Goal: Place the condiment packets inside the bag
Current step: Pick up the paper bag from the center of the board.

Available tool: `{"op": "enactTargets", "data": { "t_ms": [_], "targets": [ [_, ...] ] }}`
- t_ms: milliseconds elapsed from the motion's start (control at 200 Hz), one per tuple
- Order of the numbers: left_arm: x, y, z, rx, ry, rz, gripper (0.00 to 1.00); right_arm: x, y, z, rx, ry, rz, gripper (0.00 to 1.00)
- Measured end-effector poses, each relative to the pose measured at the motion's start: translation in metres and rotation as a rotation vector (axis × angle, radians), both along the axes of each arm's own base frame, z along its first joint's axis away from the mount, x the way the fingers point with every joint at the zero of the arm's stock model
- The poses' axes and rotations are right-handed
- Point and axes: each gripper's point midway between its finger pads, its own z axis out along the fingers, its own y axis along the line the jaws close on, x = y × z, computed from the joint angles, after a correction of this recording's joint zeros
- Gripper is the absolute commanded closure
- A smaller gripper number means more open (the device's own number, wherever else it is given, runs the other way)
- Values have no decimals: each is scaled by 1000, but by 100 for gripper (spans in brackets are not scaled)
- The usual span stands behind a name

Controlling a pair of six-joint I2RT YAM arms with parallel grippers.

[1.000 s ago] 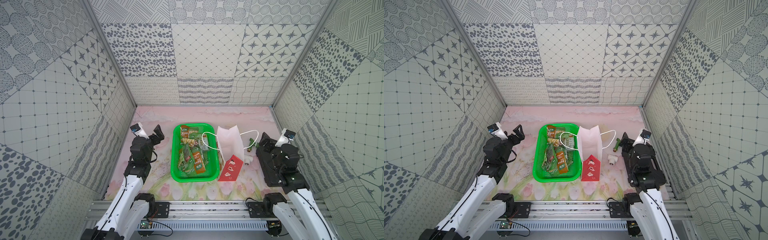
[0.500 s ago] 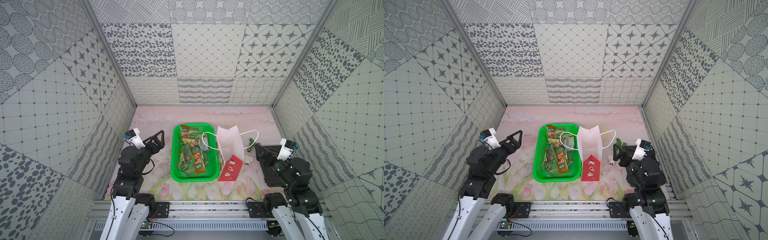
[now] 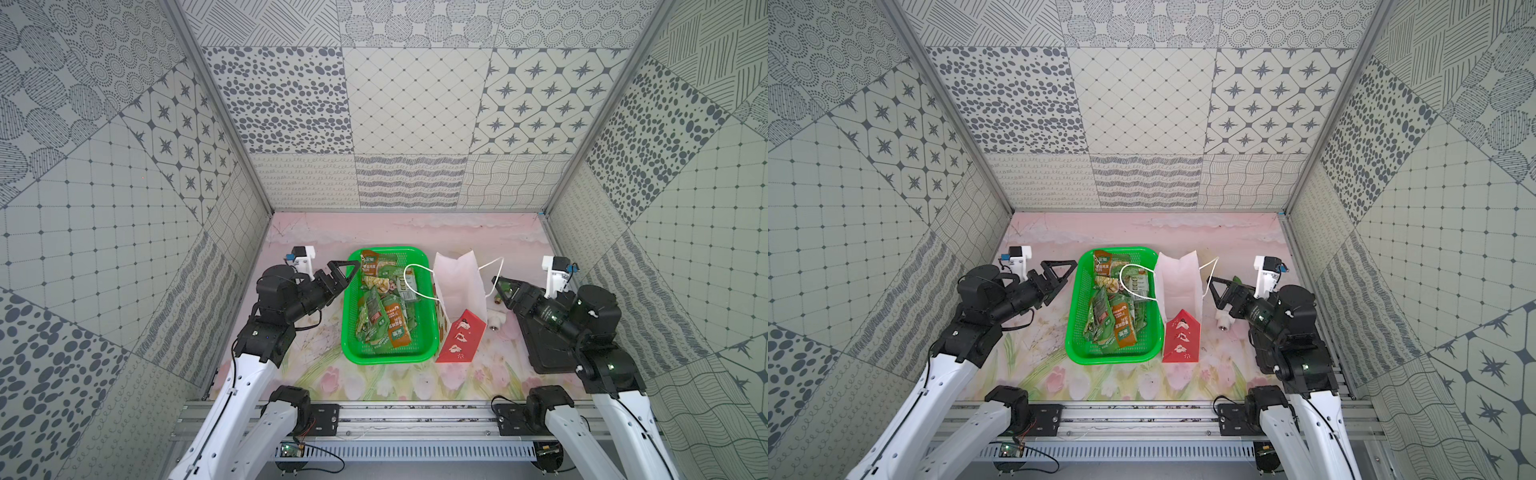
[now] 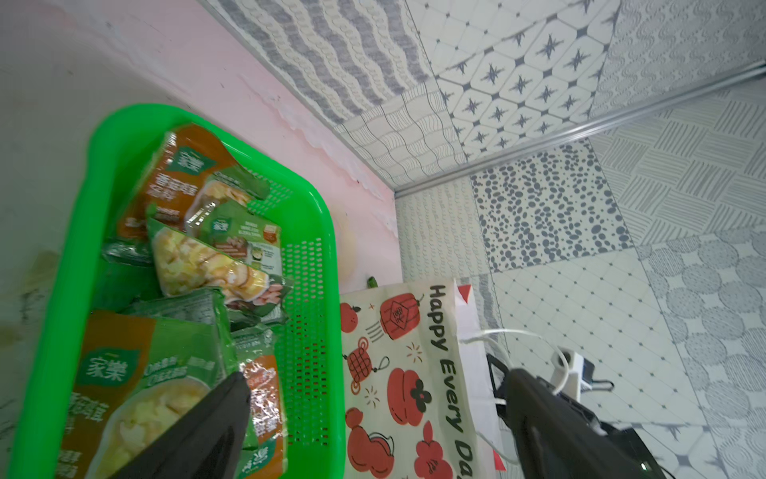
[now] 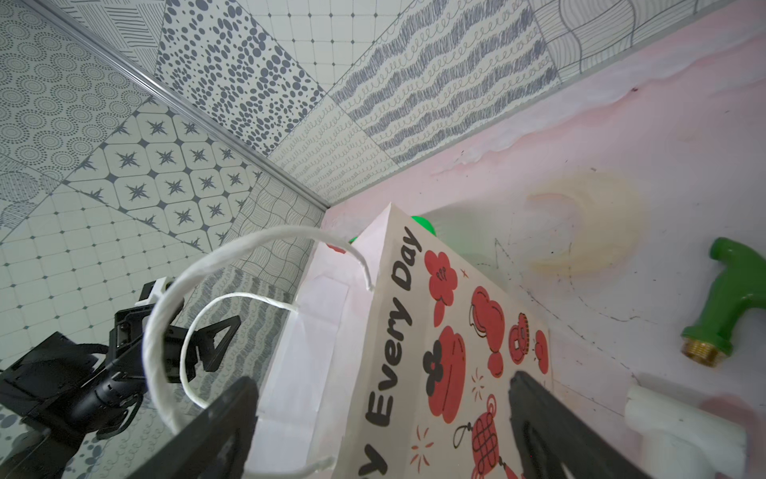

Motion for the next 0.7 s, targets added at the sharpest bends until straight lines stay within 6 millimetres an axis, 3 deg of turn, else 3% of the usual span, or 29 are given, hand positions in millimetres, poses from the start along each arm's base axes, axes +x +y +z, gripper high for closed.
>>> {"op": "enactTargets", "data": {
  "t_ms": [140,255,385,565,700],
  "targets": [
    [-8,-35,5,-7,18,-136,4,9,11,-5,41,59,59,5],
    [-19,-56,10,-8,16,-213,4,3,7,-3,33,71,35,3],
    [-34,-68,18,-8,-3,-264,4,-2,-21,12,-35,54,-131,3],
    [-45,-65,27,-1,-24,-252,6,-22,-66,-6,-126,84,-374,3],
    [-52,-66,34,2,-32,-263,8,-36,-83,-8,-157,88,-457,3]
  ]
}}
